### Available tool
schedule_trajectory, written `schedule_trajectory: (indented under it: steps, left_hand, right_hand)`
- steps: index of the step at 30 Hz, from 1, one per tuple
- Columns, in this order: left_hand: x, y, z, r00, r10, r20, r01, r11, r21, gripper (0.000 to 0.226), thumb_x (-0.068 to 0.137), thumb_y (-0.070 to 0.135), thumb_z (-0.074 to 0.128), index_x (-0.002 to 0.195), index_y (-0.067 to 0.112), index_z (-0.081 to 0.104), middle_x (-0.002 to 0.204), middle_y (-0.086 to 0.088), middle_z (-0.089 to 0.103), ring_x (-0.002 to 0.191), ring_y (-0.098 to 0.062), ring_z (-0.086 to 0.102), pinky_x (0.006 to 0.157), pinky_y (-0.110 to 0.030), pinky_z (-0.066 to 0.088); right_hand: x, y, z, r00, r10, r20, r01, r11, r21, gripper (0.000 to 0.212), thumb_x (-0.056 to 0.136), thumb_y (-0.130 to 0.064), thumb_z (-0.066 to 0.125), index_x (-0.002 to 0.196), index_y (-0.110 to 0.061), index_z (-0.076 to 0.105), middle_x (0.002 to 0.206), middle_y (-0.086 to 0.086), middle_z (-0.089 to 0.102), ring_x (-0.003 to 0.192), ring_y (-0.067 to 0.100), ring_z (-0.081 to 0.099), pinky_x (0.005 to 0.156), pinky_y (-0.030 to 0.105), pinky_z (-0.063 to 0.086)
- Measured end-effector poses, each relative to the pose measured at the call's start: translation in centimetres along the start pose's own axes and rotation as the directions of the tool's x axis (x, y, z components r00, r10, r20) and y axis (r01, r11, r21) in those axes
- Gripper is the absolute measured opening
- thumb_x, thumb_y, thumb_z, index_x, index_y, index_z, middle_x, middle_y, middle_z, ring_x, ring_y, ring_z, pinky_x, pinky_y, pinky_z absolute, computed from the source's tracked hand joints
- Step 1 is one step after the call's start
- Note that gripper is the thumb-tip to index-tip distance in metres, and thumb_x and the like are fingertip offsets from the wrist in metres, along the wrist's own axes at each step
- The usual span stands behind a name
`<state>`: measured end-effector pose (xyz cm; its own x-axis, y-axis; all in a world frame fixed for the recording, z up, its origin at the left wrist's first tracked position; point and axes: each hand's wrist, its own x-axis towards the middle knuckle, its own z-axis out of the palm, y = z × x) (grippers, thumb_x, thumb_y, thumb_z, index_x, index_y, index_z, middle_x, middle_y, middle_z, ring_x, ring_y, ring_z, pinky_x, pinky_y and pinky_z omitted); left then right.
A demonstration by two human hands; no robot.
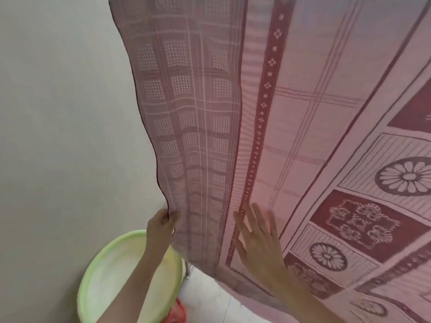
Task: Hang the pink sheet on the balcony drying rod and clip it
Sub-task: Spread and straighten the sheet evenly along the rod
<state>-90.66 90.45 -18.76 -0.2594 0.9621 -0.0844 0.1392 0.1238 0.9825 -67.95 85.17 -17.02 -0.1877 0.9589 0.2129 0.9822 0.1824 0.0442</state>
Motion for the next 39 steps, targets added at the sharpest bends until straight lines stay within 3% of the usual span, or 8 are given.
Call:
schedule_trajectory:
  steps: [9, 14, 18, 21, 23, 27, 34, 39]
  left_hand:
    - [-5.1, -16.9, 5.0, 0.998, -0.053, -0.018, 0.055, 0.991, 0.122, 0.008, 0.085, 0.028, 0.059, 0.083, 0.02, 0.061, 0.076, 0.014, 0.065, 0.078, -0.013, 0.057, 0.07, -0.027, 0.042]
    - [-6.5, -29.4, 8.7, 0.986, -0.16, -0.037, 0.164, 0.949, 0.27, 0.039, 0.086, 0.014, 0.06, 0.123, 0.006, 0.05, 0.116, -0.006, 0.056, 0.109, -0.024, 0.05, 0.088, -0.027, 0.036]
    - [-7.5, -39.1, 11.9, 0.957, -0.291, 0.018, 0.288, 0.953, 0.091, 0.05, 0.086, 0.012, 0.06, 0.131, 0.005, 0.04, 0.117, 0.0, 0.05, 0.116, -0.027, 0.049, 0.103, -0.041, 0.037]
    - [-7.0, -45.1, 14.2, 0.919, -0.382, 0.1, 0.385, 0.923, -0.014, 0.057, 0.088, 0.021, 0.058, 0.138, 0.011, 0.033, 0.139, -0.008, 0.042, 0.121, -0.025, 0.047, 0.103, -0.044, 0.039]
    - [-6.2, -48.4, 15.6, 0.886, -0.419, 0.199, 0.447, 0.885, -0.131, 0.059, 0.089, 0.025, 0.056, 0.14, 0.013, 0.029, 0.14, -0.007, 0.042, 0.121, -0.022, 0.047, 0.101, -0.044, 0.042]
    - [-3.2, -52.0, 18.7, 0.868, -0.351, 0.351, 0.482, 0.764, -0.429, 0.041, 0.089, 0.025, 0.056, 0.127, 0.013, 0.046, 0.12, -0.004, 0.054, 0.112, -0.023, 0.054, 0.092, -0.042, 0.047]
    - [1.6, -53.7, 21.5, 0.952, -0.073, 0.298, 0.272, 0.651, -0.708, 0.009, 0.089, 0.018, 0.057, 0.08, 0.018, 0.058, 0.069, 0.006, 0.063, 0.066, -0.009, 0.06, 0.063, -0.023, 0.052]
    - [2.6, -54.9, 21.2, 0.973, -0.063, 0.221, 0.2, 0.704, -0.681, 0.013, 0.09, 0.017, 0.055, 0.077, 0.016, 0.055, 0.054, 0.011, 0.06, 0.05, -0.002, 0.055, 0.058, -0.019, 0.048]
  right_hand:
    - [-8.1, 2.8, 15.0, 0.969, 0.042, 0.244, -0.095, 0.973, 0.208, 0.056, 0.092, -0.046, 0.021, 0.139, -0.022, 0.038, 0.147, 0.007, 0.037, 0.136, 0.027, 0.034, 0.113, 0.051, 0.025]
    - [-12.8, 3.0, 25.7, 0.893, 0.169, 0.417, -0.364, 0.816, 0.448, 0.058, 0.095, -0.05, 0.025, 0.148, -0.027, 0.015, 0.155, -0.006, 0.018, 0.143, 0.014, 0.018, 0.114, 0.027, 0.011]
    - [-15.5, 1.1, 34.3, 0.629, 0.325, 0.707, -0.764, 0.088, 0.639, 0.046, 0.093, -0.034, 0.05, 0.136, -0.019, 0.042, 0.126, 0.003, 0.054, 0.121, 0.021, 0.05, 0.1, 0.037, 0.042]
    - [-17.0, 1.0, 40.5, 0.485, 0.213, 0.848, -0.592, -0.634, 0.497, 0.024, 0.092, -0.024, 0.054, 0.113, -0.012, 0.054, 0.122, 0.012, 0.055, 0.108, 0.031, 0.057, 0.091, 0.046, 0.048]
    - [-17.3, 1.5, 44.4, 0.478, 0.214, 0.852, -0.42, -0.796, 0.436, 0.041, 0.089, -0.029, 0.057, 0.122, -0.007, 0.047, 0.126, 0.013, 0.052, 0.111, 0.031, 0.057, 0.088, 0.046, 0.049]
    - [-17.4, 3.8, 50.7, 0.57, 0.294, 0.767, -0.206, -0.853, 0.48, 0.082, 0.077, -0.04, 0.064, 0.143, -0.014, 0.025, 0.136, 0.008, 0.045, 0.123, 0.028, 0.049, 0.1, 0.05, 0.043]
    - [-17.2, 7.4, 54.9, 0.776, 0.425, 0.467, 0.099, -0.812, 0.575, 0.01, 0.079, -0.025, 0.063, 0.088, -0.022, 0.059, 0.093, -0.005, 0.065, 0.102, 0.016, 0.062, 0.085, 0.037, 0.049]
    - [-17.9, 7.5, 56.8, 0.78, 0.465, 0.42, 0.1, -0.754, 0.649, 0.009, 0.073, -0.027, 0.063, 0.081, -0.021, 0.061, 0.084, -0.009, 0.065, 0.095, 0.012, 0.062, 0.081, 0.032, 0.047]
